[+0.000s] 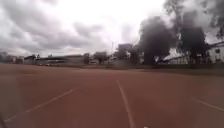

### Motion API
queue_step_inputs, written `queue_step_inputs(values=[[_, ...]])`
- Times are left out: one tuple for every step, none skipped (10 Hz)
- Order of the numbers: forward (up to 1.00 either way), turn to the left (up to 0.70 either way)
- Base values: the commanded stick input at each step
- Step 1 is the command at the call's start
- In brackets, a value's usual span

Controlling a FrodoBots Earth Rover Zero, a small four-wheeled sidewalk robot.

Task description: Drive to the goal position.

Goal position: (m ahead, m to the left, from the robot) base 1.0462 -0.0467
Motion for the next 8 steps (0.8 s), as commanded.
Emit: queue_step_inputs(values=[[0.70,0.00],[0.70,0.00],[0.70,0.00],[0.70,0.00],[0.70,0.00],[0.70,0.00],[0.70,0.00],[0.70,0.00]])
